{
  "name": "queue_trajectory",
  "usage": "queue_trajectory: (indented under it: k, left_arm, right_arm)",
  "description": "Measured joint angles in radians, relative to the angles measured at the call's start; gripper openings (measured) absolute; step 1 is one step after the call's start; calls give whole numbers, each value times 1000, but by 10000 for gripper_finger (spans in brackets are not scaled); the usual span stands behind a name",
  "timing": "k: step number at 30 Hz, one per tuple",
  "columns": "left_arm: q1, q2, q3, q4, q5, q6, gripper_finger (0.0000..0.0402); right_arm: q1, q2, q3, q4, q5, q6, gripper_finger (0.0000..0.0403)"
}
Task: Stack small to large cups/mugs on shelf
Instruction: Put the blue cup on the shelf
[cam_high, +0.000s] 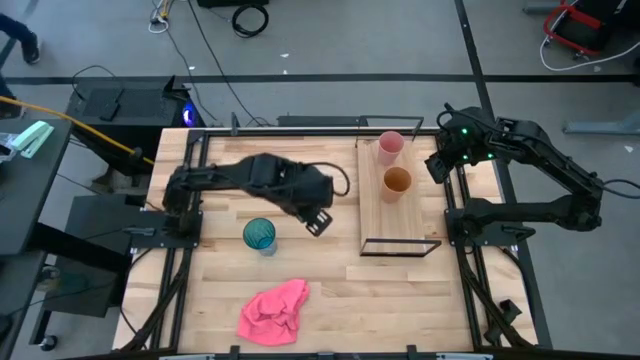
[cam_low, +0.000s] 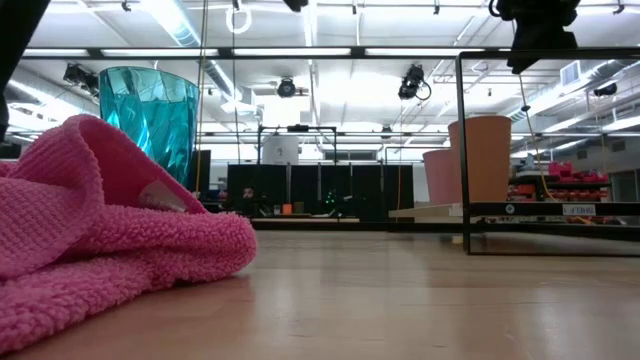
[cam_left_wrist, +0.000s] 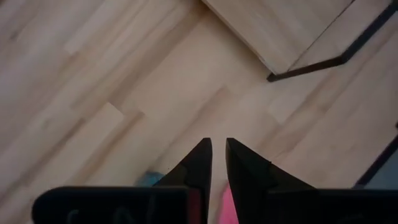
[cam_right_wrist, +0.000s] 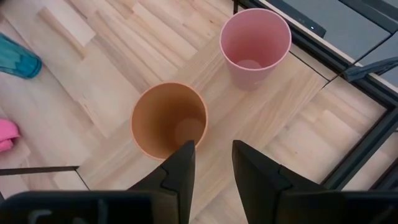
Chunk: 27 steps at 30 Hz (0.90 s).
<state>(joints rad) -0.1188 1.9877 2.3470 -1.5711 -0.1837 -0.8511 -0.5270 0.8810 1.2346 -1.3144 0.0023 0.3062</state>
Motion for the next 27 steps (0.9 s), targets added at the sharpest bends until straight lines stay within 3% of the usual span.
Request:
queue_trajectory:
  k: [5,10,17,20,27]
  left_arm:
    - [-80,0,-13,4,-58,-83,48]
    - [-72,-71,-161,0,-94,-112,48]
    - [2,-378,-543,-2,-116,-248,54]
    - [18,-519,-679,1,-163,-337,54]
    - [17,-766,-958,21,-162,-519,50]
  right_arm:
    - [0,0,0,0,0,-18,114]
    - [0,0,0,5,0,-22,114]
    - [0,0,0,5,0,-18,114]
    - [0,0,0,5,0,-12,114]
    - [0,0,0,21,-1,7,114]
